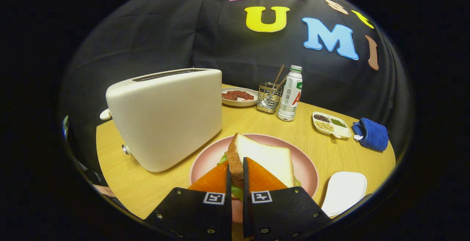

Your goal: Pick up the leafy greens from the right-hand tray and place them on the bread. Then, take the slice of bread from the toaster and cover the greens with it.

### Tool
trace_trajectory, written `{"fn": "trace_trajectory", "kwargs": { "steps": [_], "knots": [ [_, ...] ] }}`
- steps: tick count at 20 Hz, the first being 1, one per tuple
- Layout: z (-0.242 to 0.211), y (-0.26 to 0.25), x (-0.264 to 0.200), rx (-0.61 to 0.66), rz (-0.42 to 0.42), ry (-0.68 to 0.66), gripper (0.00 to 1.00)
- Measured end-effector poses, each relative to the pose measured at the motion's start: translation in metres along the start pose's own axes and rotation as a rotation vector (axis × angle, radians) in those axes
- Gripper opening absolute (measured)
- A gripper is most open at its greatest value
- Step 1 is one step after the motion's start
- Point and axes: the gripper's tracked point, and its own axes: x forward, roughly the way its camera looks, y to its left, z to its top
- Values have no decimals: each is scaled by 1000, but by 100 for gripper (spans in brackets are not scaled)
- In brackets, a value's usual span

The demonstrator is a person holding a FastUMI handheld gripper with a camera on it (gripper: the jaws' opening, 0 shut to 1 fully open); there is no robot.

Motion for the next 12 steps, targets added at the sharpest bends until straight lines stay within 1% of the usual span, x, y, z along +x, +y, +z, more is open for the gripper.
{"fn": "trace_trajectory", "kwargs": {
  "steps": [1, 2, 3, 6, 7, 8, 9, 10, 12],
  "knots": [
    [-2, 11, -1, 14, 44, 8, 23],
    [-9, 18, 2, 37, 62, 39, 34],
    [-5, 15, 1, 48, 62, 33, 45],
    [-4, 14, 1, 84, 72, 30, 45],
    [-4, 17, 1, 92, 88, 27, 45],
    [-4, 20, 0, 95, 96, 29, 47],
    [-2, 17, 0, 87, 93, 21, 58],
    [-1, 18, 0, 85, 98, 17, 59],
    [3, 19, -3, 107, 102, 11, 63]
  ]
}}
